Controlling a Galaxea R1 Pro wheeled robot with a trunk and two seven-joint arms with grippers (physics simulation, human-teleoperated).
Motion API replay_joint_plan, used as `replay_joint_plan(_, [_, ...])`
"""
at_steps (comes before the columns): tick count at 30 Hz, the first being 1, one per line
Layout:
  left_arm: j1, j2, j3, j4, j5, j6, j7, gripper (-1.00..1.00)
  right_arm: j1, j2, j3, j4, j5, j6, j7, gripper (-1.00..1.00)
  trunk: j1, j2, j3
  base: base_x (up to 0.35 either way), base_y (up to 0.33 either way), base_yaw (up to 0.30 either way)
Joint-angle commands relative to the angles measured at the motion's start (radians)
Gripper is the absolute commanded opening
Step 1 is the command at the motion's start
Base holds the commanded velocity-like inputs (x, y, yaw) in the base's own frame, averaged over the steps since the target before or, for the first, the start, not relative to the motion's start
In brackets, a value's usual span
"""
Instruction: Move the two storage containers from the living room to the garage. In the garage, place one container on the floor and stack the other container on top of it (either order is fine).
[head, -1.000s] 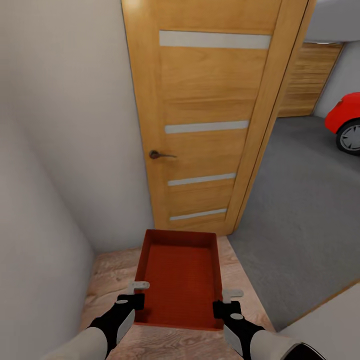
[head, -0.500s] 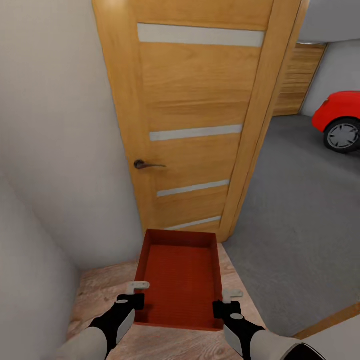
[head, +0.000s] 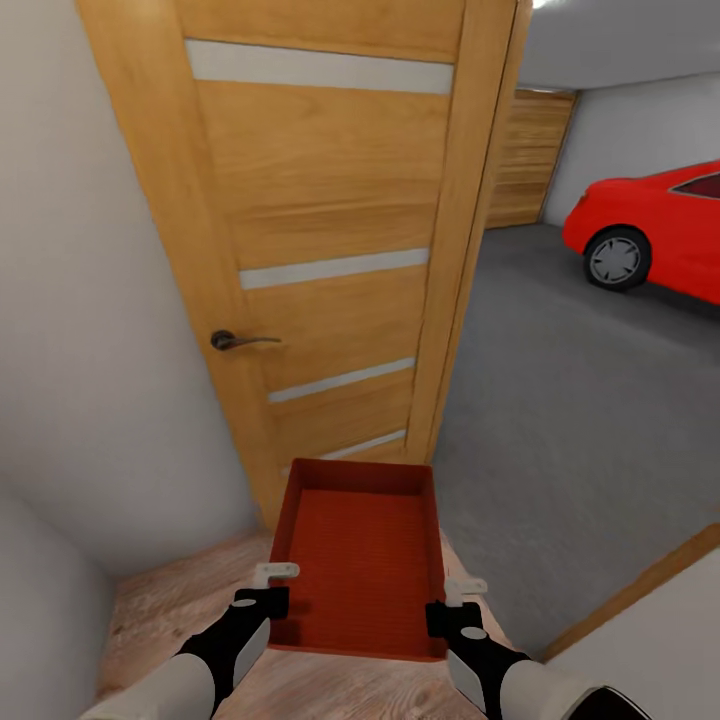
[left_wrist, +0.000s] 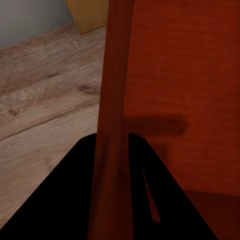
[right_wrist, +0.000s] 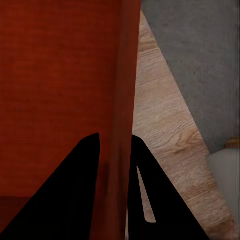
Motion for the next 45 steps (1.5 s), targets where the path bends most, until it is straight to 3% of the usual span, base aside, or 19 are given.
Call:
replay_joint_plan(1, [0.000, 0.001, -0.004, 0.002, 0.008, 0.007, 0.009, -1.00, -0.001, -0.024, 0.008, 0.000, -0.009, -0.043, -0.069, -1.00, 0.000, -0.002, -0.002, 0.000, 0.000, -0.286])
replay_joint_plan(11, [0.000, 0.001, -0.004, 0.002, 0.008, 0.007, 0.009, -1.00, -0.002, -0.027, 0.007, -0.001, -0.009, -0.043, -0.069, -1.00, 0.000, -0.002, -0.002, 0.000, 0.000, -0.257])
replay_joint_plan(29, [0.001, 0.001, -0.004, 0.003, 0.009, 0.008, 0.008, -1.00, -0.001, -0.026, 0.007, 0.000, -0.009, -0.043, -0.069, -1.00, 0.000, -0.002, -0.002, 0.188, 0.225, -0.019])
replay_joint_plan(45, [0.001, 0.000, -0.004, 0.001, 0.008, 0.007, 0.008, -1.00, -0.002, -0.027, 0.007, 0.000, -0.010, -0.043, -0.069, -1.00, 0.000, -0.002, -0.002, 0.018, 0.017, -0.267])
